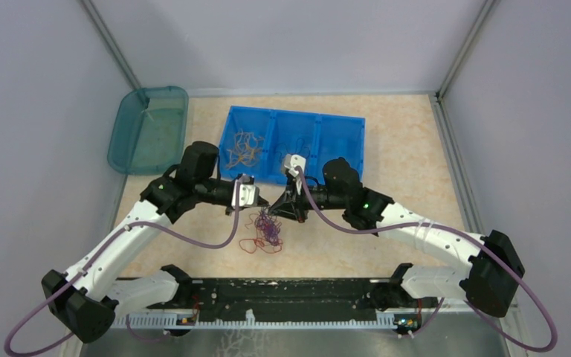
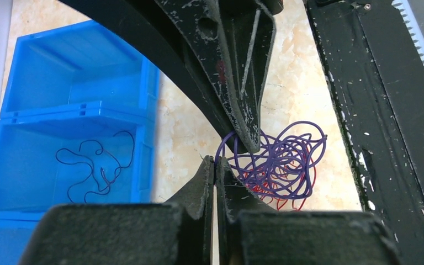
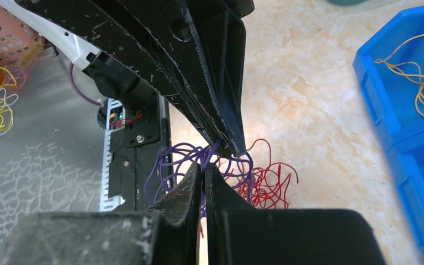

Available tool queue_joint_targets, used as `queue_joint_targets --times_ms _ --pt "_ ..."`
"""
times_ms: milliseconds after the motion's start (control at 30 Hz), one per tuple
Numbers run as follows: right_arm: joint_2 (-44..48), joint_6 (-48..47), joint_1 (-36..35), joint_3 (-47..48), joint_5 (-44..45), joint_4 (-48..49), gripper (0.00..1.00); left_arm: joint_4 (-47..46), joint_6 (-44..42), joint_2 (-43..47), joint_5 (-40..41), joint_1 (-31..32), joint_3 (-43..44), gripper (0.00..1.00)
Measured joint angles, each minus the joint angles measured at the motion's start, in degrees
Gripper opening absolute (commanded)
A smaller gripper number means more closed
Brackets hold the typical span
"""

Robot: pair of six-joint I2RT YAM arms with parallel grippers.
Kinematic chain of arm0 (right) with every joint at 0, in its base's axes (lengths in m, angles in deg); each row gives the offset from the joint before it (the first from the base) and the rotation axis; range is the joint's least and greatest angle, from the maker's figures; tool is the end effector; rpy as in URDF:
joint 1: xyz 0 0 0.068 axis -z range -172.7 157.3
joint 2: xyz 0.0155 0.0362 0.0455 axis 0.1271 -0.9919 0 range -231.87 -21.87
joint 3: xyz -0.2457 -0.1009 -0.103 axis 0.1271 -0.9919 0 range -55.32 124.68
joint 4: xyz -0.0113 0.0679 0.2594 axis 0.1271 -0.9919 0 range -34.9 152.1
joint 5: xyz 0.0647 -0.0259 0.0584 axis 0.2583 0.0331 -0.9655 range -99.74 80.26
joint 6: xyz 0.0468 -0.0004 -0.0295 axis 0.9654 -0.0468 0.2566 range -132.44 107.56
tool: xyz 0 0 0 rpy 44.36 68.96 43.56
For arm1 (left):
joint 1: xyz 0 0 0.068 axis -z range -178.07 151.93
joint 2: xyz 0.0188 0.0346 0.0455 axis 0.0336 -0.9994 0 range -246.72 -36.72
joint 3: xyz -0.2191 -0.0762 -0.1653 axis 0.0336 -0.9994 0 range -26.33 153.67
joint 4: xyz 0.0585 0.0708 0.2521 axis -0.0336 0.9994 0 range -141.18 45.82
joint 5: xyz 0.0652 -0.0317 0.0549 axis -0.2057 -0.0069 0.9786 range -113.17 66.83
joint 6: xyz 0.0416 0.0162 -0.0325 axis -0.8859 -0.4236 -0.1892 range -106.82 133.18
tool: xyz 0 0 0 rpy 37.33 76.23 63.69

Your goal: Untangle the cables

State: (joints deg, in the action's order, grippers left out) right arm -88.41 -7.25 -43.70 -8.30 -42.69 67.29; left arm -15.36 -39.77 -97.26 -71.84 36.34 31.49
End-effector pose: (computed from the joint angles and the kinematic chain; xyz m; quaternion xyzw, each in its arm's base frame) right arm 0.1541 0.2228 0.3132 -0.4550 0.6299 0.4746 0.4134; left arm 0.1625 -0.1454 0.3406 0.6963 0.4700 -0.3026 0.4502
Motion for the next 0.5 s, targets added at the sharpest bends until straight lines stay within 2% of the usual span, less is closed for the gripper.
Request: queue_joint_targets --times_ms 33,133,233,333,500 --pt "0.0 0.0 0.0 0.0 0.0 0.0 0.17 0.0 -0.1 0.0 0.2 0.0 0.0 0.00" --pt "0.0 0.5 0.0 0.0 -0.2 0.0 0.29 -0.5 -0.2 0.1 1.3 0.0 0.0 0.00" --pt "0.1 0.8 -0.1 -0.1 0.5 0.3 0.45 -1.2 -0.1 0.5 2.2 0.0 0.1 0.00" --pt "1.6 2.1 0.3 -2.1 4.0 3.1 0.57 -1.1 1.3 0.9 2.4 0.0 0.8 0.00" --pt "7.5 7.0 1.0 -10.0 11.5 13.7 0.61 -1.1 5.5 1.6 2.4 0.3 2.6 0.00"
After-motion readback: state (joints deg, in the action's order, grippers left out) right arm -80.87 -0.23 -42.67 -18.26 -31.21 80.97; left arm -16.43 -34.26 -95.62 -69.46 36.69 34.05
